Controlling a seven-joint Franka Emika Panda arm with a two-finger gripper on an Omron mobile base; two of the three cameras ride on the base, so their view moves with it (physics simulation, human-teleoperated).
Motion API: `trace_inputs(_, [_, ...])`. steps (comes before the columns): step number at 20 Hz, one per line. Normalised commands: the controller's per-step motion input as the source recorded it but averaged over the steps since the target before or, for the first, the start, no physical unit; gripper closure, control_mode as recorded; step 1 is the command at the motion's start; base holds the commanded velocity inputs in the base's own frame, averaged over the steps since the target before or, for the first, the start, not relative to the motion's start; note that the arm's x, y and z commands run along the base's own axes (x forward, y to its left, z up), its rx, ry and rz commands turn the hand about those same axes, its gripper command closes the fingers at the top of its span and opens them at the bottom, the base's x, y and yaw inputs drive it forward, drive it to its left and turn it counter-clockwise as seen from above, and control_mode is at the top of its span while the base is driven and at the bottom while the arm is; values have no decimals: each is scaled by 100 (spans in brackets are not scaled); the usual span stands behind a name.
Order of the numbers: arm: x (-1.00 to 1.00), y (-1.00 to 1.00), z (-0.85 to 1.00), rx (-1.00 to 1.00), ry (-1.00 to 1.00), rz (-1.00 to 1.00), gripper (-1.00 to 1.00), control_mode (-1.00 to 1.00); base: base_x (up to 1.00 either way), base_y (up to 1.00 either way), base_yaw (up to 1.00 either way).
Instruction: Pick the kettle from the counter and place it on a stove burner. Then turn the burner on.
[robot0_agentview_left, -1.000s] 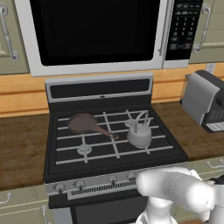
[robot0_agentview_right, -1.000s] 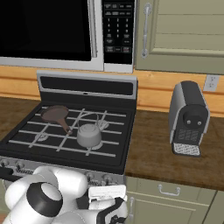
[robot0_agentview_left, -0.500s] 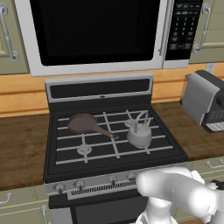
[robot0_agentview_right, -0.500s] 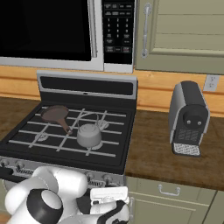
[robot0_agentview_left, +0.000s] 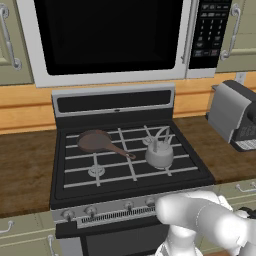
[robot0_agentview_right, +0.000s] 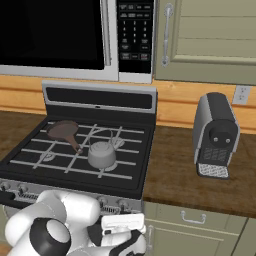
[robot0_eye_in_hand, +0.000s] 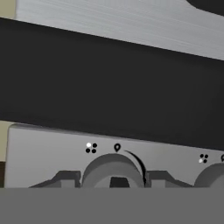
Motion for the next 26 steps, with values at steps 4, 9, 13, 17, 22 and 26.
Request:
trace_inputs(4, [0, 8, 7, 0, -4, 0, 100, -100, 0, 0, 0])
trace_inputs(9, [0, 9, 13, 0, -9, -3, 100, -100, 0, 0, 0])
trace_inputs(13, [0, 0, 12, -5, -32, 0, 100, -100, 0, 0, 0])
trace_inputs(17, [0, 0, 9, -10, -40, 0, 100, -100, 0, 0, 0])
trace_inputs(22, [0, 0, 7, -13, -41, 3, 100, -100, 0, 0, 0])
trace_inputs(26, [4, 0, 26, -11, -37, 1, 100, -100, 0, 0, 0])
